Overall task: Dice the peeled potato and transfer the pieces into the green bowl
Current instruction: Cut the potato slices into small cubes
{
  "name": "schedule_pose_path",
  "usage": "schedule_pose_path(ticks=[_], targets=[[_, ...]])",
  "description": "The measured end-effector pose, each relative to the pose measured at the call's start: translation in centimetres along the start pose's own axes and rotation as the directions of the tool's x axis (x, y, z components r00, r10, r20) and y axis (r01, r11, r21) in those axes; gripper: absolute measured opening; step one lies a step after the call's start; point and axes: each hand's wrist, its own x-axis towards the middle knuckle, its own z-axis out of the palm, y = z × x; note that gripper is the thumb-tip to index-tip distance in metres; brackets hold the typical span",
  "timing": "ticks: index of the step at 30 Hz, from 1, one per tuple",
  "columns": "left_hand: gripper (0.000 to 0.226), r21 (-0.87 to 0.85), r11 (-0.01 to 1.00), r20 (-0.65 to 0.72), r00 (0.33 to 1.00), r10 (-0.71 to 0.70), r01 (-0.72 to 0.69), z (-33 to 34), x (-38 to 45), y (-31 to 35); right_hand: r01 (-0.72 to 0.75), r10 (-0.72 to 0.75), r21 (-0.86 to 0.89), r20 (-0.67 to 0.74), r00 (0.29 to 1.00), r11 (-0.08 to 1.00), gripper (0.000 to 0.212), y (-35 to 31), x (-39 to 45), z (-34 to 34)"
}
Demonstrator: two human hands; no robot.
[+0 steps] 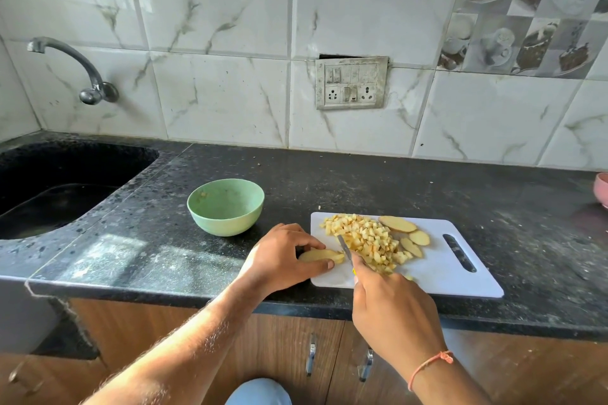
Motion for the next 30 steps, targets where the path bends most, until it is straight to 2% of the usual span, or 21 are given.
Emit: schedule_pose_path(ticks=[10, 17, 30], targets=[[0.049, -0.041, 0.999, 0.009, 1.000, 0.001, -0.001, -0.2, -0.2, 0.3, 0.052, -0.041, -0.091, 0.118, 0.992, 0.994, 0.060, -0.4, -0.5, 1.1], [0.044, -0.072, 0.997, 0.008, 1.000, 0.001, -0.001, -0.4, -0.1, 0.0, 0.047, -0.043, -0.087, 0.048, 0.998, 0.995, 0.057, 0.2, -0.6, 0.7], [0.034, -0.161, 0.977, 0.109, 0.986, -0.124, 0.141, -0.3, 0.8, -0.4, 0.084, -0.050, -0.181, 0.186, 0.981, 0.980, 0.068, -1.5, 1.4, 1.1]])
